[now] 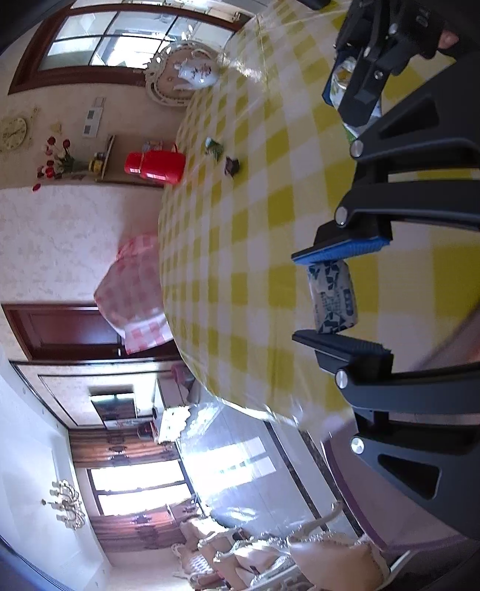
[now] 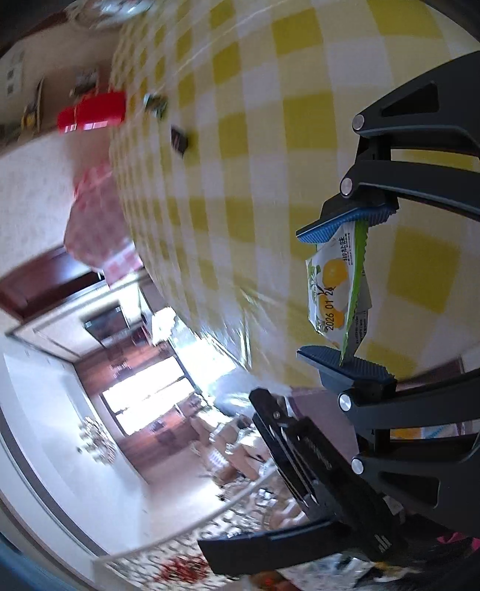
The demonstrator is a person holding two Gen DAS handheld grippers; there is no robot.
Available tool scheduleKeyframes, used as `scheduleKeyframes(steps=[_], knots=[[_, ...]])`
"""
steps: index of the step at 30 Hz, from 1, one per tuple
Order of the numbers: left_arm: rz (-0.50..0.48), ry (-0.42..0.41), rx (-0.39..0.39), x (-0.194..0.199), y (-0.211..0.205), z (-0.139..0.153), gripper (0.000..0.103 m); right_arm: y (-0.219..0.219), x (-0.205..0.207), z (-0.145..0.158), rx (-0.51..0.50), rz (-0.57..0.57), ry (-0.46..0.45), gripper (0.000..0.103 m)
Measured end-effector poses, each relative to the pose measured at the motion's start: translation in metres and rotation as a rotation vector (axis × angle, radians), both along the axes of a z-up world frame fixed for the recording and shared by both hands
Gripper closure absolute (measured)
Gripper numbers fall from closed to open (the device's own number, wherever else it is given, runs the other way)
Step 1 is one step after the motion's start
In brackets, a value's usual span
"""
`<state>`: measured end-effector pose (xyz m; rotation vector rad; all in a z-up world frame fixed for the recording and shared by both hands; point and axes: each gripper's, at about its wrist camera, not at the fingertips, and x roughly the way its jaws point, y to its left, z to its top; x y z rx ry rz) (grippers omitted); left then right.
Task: Organize snacks
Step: 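Carry the candy and lemon packet over the box and open both tools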
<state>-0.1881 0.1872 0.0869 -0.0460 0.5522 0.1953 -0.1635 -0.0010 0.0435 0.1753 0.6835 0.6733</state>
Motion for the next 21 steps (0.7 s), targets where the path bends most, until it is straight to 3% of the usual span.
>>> scheduleKeyframes(steps=[12, 16, 21], knots=[[0.104, 0.077, 0.005, -0.036, 0.080, -0.020, 0.066, 0.104, -0.046, -0.010, -0.136, 0.223, -0.034, 0.046], [0.124, 0.092, -0.012, -0.042, 0.103, -0.022, 0.066, 0.127, -0.058, -0.014, -0.170, 0.274, -0.047, 0.046], [0.120, 0.172, 0.014, -0.045, 0.125, -0.028, 0.066, 0.146, -0.072, -0.021, -0.194, 0.349, -0.049, 0.046]])
